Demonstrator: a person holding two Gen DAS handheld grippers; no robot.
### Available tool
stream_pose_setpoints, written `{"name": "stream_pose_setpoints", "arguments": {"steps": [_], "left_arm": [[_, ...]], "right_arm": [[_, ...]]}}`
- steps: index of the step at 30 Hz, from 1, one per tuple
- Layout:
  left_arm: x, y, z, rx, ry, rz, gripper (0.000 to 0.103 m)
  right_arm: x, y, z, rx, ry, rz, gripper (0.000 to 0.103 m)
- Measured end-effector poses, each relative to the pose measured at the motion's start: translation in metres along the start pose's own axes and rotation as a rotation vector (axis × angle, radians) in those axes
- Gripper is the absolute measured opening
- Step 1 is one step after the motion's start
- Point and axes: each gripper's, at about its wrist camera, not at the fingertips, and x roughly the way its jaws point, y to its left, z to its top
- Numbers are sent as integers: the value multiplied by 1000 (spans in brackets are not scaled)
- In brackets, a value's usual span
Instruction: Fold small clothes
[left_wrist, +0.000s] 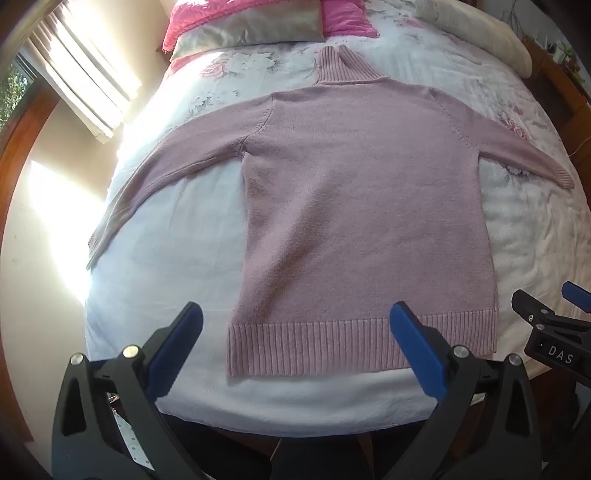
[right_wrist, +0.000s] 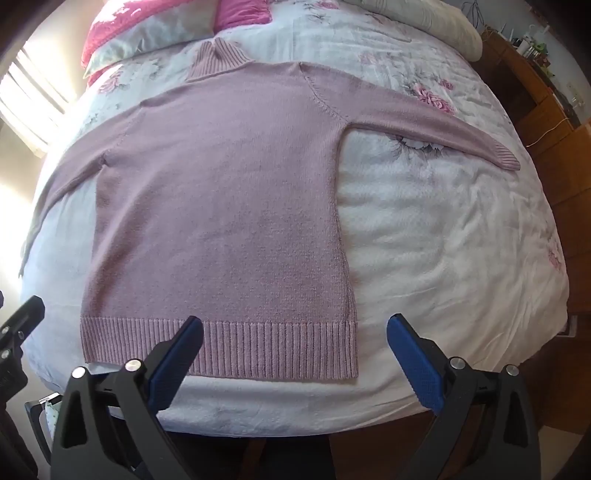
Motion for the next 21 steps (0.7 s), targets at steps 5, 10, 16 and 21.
{"name": "stream_pose_setpoints", "arguments": {"steps": [5, 10, 16, 21], "left_arm": [[1, 2, 0, -5, -2, 5, 100], [0, 4, 1, -8, -7, 12, 100], [1, 6, 1, -8, -10, 17, 100], [1, 7, 1, -7, -12, 20, 100]], "right_arm": [[1, 0, 0, -2, 0, -2, 99], [0, 1, 0, -9, -3, -8, 99], [0, 2, 3, -7, -3, -8, 99], [0, 3, 3, -7, 0, -10, 99]]}}
